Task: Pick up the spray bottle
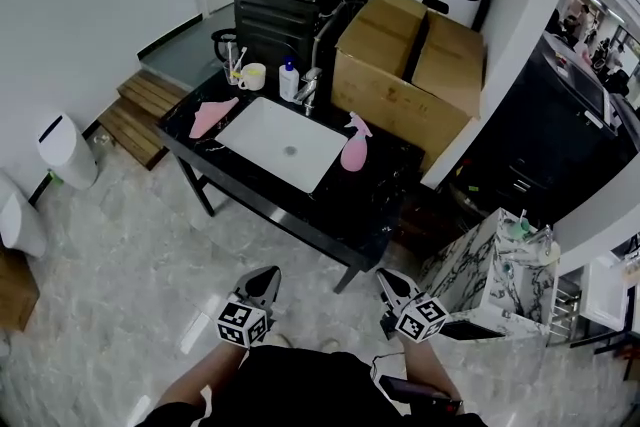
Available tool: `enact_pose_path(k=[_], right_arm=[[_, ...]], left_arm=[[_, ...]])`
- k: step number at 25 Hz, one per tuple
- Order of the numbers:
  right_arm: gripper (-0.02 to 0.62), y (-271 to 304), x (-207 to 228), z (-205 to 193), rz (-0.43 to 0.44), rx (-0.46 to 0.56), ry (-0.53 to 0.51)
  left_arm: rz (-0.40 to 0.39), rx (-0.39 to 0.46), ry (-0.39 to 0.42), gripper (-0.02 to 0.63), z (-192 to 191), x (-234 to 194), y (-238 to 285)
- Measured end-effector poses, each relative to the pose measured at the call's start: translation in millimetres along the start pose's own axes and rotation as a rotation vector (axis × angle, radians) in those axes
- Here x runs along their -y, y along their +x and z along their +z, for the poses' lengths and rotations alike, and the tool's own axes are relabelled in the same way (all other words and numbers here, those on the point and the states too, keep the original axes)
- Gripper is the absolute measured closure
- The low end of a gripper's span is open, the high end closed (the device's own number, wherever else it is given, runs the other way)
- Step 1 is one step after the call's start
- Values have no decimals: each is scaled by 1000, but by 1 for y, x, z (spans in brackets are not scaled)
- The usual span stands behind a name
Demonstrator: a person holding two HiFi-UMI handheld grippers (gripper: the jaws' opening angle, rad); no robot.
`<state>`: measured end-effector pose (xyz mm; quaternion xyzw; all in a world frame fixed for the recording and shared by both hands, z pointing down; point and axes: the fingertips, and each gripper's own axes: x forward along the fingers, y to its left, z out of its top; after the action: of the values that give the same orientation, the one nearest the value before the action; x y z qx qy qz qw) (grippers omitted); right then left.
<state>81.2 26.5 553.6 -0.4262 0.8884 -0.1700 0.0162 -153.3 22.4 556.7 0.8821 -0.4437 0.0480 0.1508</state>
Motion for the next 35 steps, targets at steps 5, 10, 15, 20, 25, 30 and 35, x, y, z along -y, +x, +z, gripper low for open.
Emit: enact_pose_path(k=[5,10,15,20,25,30,35], right_arm=[[569,6,-9,-5,-43,14,2],[569,10,-20,-9,-76,12,-2],[570,15,-18,-12,-87,14,3],[569,20,-4,-19,-98,5,25],[569,34,23,-13,-91,4,39],[569,45,60,0,-69,-9,43],[569,59,106,21,-49,1,47]], left_arm=[[-10,-9,-5,598,-7,-15,-12],[-49,-17,28,598,-8,-18,-19],[-67,-27,24,598,-12,-18,-17],[-65,-49,19,598,-19,-17,-10],[-36,-58,17,598,-15,-18,9],[-9,-57,13,598,-5,-14,43],[20,-59,9,598,7,-10,80]])
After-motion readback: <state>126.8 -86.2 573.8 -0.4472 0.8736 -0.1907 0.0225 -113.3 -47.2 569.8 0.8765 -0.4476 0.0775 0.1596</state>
